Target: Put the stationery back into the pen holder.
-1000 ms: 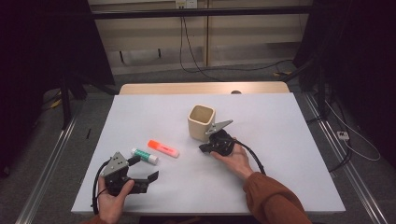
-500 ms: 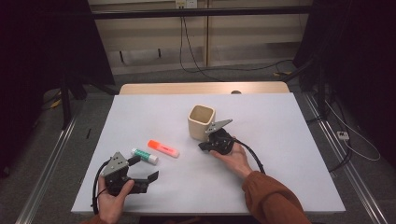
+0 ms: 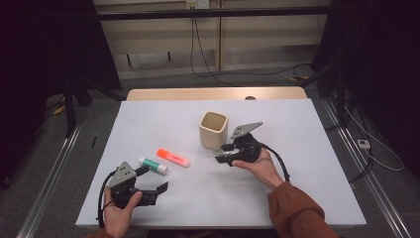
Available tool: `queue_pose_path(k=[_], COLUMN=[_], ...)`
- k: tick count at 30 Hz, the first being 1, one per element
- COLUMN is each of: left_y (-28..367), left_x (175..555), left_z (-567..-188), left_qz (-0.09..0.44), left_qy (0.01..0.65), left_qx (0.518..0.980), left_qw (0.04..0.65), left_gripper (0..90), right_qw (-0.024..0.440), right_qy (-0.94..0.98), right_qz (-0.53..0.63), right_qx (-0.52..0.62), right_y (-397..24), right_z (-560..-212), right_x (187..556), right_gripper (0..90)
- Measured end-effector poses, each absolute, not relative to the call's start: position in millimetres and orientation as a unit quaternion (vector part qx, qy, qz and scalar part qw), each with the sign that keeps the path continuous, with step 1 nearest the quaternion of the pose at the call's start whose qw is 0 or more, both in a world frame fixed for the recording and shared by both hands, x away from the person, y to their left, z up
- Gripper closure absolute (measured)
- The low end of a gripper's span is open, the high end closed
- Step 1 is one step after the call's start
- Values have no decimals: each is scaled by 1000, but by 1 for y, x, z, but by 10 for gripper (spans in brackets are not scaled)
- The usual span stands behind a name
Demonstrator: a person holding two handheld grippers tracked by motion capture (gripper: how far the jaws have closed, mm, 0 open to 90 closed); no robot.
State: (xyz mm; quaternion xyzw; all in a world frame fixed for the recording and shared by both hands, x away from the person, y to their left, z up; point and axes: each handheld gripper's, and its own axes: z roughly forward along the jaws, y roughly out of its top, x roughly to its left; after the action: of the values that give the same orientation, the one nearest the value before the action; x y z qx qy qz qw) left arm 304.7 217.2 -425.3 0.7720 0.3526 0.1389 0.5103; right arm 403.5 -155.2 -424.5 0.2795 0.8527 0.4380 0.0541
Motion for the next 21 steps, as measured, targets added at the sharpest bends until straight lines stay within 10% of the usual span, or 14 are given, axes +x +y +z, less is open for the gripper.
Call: queue_pose_path(k=[8, 21], left_y=[217, 216], left_x=[305, 306], left_z=[-426, -426], left_qz=[138, 137], left_qy=[352, 350], left_qx=[773, 775], left_qw=[509, 508], left_gripper=[66, 66], right_qw=[65, 102], right_qy=[841, 888], right_qz=[435, 335], right_qx=[316, 297], right_y=[-200, -231], right_z=[-411, -420], right_x=[404, 418], right_gripper=[237, 426])
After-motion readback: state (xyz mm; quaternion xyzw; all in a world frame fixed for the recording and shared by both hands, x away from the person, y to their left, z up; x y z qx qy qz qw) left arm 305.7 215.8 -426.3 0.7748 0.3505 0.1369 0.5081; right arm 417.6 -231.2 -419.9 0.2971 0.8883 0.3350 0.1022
